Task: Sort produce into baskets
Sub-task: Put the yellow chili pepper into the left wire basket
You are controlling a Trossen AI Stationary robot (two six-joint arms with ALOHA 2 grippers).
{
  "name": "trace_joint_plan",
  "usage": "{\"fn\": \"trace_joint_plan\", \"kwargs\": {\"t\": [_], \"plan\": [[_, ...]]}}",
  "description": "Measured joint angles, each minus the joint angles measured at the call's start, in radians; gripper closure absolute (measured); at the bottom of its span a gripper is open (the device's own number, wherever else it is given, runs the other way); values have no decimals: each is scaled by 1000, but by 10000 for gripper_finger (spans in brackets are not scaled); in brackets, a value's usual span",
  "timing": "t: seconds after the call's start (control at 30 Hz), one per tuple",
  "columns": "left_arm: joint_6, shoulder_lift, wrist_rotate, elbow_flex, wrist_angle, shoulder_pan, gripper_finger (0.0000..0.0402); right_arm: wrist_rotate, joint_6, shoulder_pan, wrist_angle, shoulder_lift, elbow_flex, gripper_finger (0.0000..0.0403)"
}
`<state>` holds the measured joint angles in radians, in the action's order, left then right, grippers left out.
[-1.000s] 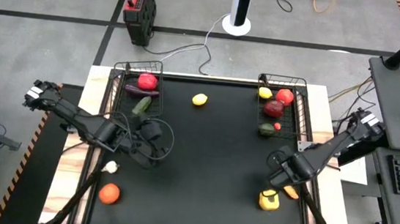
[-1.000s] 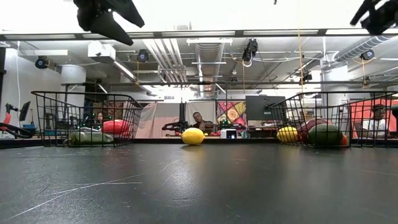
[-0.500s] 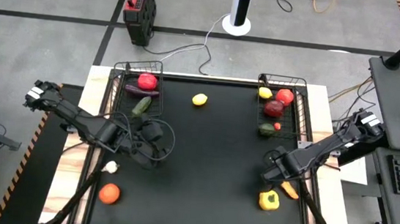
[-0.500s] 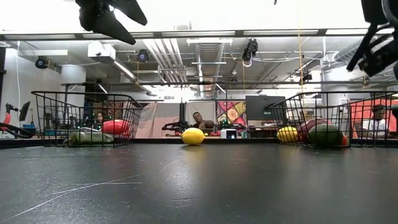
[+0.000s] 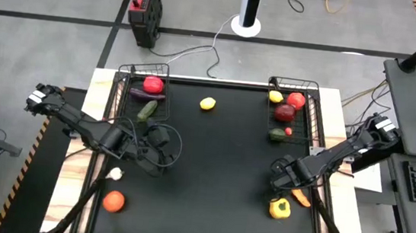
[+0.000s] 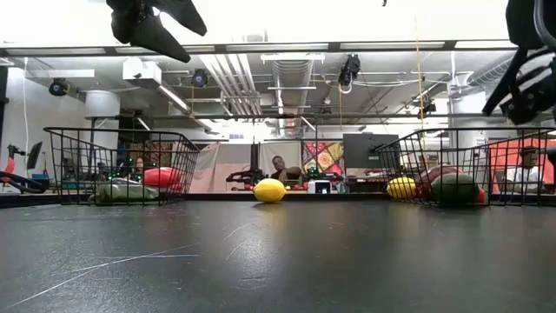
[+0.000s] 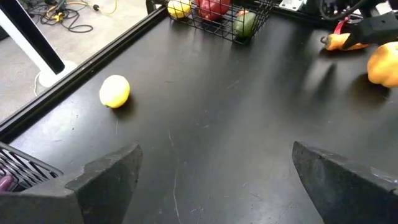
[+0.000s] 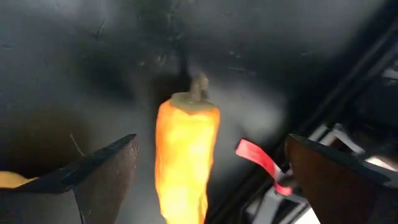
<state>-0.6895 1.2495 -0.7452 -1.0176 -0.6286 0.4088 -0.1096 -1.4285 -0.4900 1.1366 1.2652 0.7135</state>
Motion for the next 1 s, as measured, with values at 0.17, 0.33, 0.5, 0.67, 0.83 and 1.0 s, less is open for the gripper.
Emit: {"fn": "trace_joint_plan", "kwargs": {"t": [0.17, 0.33, 0.5, 0.67, 0.83, 1.0], "plan": [[6, 0, -5, 0, 0, 0, 9, -15, 0, 0, -97, 0, -65, 7], [17, 0, -8, 0, 0, 0, 9, -30, 9, 0, -195, -1, -120, 12], [18, 0, -9, 0, 0, 0, 9, -24, 9, 0, -213, -2, -130, 46], [19, 0, -33, 0, 0, 0, 9, -11, 9, 0, -224, -2, -130, 115], [18, 0, -34, 0, 0, 0, 9, -1, 9, 0, -238, -1, -131, 192], [19, 0, -34, 0, 0, 0, 9, 20, 20, 1, -236, -1, -131, 262]]}}
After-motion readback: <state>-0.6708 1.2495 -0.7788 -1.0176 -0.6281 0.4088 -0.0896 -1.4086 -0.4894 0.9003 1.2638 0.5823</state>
